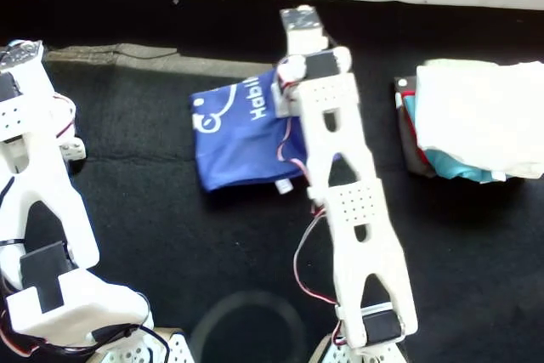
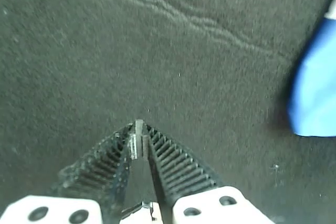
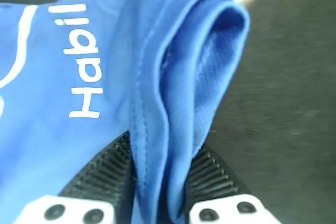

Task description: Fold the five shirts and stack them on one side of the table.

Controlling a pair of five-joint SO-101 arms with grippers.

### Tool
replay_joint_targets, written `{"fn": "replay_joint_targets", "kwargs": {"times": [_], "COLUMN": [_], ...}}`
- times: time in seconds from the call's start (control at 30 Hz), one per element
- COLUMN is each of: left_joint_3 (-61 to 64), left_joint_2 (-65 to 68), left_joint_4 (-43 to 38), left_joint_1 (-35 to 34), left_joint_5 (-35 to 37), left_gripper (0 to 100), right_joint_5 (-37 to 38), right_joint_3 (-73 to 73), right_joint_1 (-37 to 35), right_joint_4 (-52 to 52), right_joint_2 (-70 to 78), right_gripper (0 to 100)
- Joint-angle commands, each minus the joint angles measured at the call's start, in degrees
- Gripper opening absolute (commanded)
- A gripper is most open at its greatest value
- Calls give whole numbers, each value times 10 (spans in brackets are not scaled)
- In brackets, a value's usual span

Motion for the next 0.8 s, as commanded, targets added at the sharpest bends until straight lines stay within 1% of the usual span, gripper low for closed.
{"fn": "replay_joint_targets", "kwargs": {"times": [0.0,0.07,0.2,0.3,0.5,0.63,0.77], "left_joint_3": [-2,-2,-1,-1,29,75,109], "left_joint_2": [-22,-22,-22,-22,-22,-24,-27], "left_joint_4": [-24,-33,-39,-39,-41,-71,-93], "left_joint_1": [0,1,13,22,56,74,76], "left_joint_5": [-4,-4,-4,-4,-3,-2,-2], "left_gripper": [11,11,11,11,11,10,10], "right_joint_5": [16,19,75,110,187,233,262], "right_joint_3": [75,152,291,343,344,340,314], "right_joint_1": [36,46,59,81,153,197,252], "right_joint_4": [8,7,5,4,4,4,-4], "right_joint_2": [-180,-276,-443,-523,-580,-588,-583], "right_gripper": [5,5,5,5,5,5,5]}}
